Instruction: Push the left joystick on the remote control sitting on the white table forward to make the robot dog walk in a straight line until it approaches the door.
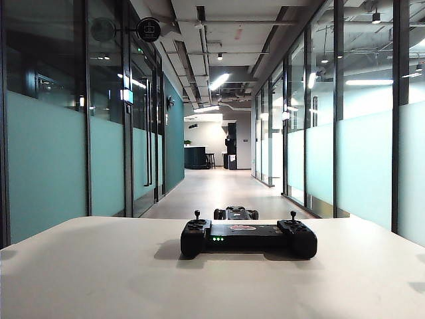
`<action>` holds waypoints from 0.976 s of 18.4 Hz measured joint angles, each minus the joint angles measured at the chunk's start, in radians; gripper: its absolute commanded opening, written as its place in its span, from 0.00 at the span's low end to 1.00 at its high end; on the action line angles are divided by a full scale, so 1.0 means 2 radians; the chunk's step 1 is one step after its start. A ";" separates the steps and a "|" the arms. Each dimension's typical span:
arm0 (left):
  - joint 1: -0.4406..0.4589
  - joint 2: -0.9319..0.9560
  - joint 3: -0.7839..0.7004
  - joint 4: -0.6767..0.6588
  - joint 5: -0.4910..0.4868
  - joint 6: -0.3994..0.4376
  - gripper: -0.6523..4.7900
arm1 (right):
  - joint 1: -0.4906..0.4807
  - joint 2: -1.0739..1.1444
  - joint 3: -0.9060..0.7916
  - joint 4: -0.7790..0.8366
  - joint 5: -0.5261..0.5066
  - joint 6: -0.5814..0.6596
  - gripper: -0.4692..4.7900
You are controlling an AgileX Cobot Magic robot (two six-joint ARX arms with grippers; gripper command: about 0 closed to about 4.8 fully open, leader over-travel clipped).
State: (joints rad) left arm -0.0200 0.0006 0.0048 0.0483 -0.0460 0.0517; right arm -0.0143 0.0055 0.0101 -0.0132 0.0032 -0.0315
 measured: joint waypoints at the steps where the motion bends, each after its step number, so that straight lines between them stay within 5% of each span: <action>1: 0.000 0.000 0.000 0.000 0.000 0.000 0.11 | 0.000 0.000 0.003 -0.002 0.000 0.000 0.09; 12: 0.000 0.028 0.027 0.006 0.000 0.000 0.11 | 0.000 0.004 0.041 -0.002 0.000 0.000 0.09; 18: 0.000 0.140 0.033 0.107 0.007 0.000 0.11 | 0.000 0.079 0.064 0.033 -0.002 0.000 0.09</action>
State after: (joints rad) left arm -0.0200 0.2802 0.0704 0.2615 -0.0322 0.0521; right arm -0.0139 0.1642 0.1383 0.0521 -0.0006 -0.0319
